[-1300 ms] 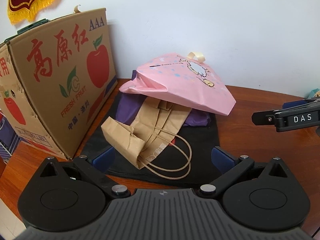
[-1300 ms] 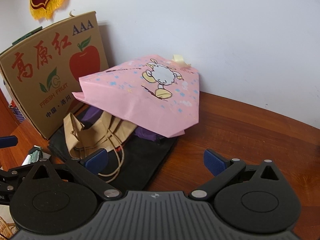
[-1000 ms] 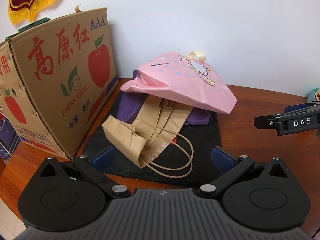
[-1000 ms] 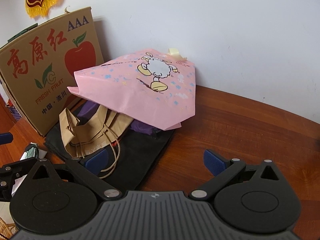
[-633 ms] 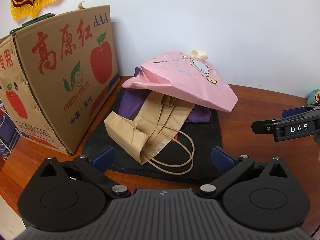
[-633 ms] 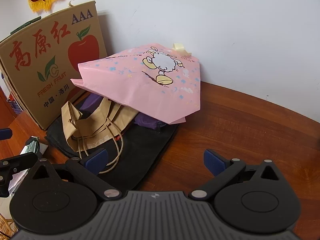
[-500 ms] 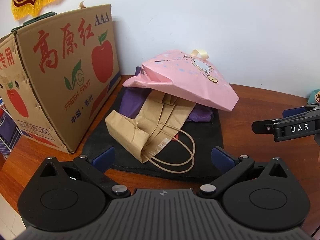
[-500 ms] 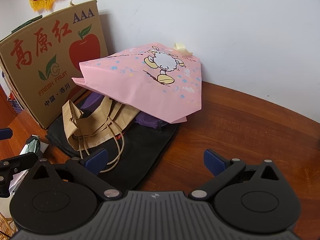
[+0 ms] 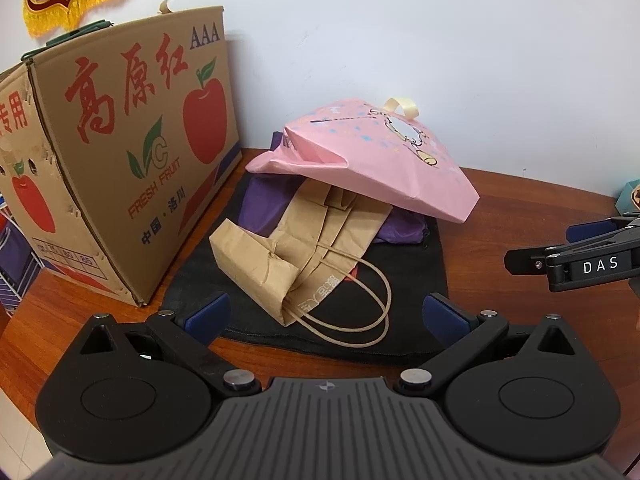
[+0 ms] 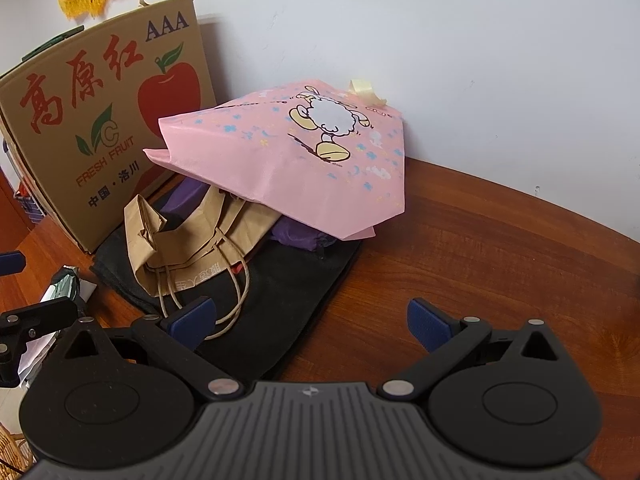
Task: Fold shopping bag
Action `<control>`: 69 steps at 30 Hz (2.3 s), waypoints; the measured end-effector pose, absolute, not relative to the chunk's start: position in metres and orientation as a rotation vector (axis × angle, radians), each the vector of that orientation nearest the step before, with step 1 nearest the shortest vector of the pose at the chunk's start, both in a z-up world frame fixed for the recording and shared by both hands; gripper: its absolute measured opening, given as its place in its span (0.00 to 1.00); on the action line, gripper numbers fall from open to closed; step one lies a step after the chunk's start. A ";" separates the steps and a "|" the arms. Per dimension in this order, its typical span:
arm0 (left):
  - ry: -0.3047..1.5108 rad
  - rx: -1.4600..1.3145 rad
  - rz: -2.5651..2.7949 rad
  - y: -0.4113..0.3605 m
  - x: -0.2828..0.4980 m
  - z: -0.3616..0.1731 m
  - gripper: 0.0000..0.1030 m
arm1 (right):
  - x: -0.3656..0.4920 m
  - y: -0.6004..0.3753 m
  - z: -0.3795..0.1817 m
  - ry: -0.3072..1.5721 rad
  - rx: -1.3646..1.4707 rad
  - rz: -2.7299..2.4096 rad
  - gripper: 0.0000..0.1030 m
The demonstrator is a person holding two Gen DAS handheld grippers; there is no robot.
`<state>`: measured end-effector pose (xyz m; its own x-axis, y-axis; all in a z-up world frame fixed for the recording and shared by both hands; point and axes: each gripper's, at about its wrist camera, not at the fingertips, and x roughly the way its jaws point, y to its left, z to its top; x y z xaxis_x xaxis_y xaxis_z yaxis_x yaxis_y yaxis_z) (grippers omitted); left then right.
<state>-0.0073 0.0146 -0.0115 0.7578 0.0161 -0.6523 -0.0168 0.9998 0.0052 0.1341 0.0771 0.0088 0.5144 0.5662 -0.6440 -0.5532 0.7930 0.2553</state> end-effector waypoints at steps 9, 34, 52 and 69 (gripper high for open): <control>0.711 0.021 0.016 0.009 -0.002 -0.014 1.00 | 0.139 0.075 0.004 0.785 0.015 0.673 0.99; 0.723 -0.012 0.000 0.019 0.002 -0.018 1.00 | 0.148 0.085 -0.008 0.783 0.016 0.665 0.99; 0.744 0.083 0.103 0.034 0.003 -0.025 1.00 | 0.219 0.161 -0.083 0.773 0.037 0.618 0.76; 0.689 0.184 0.086 0.020 0.013 -0.017 1.00 | 0.256 0.190 -0.096 0.724 0.144 0.677 0.24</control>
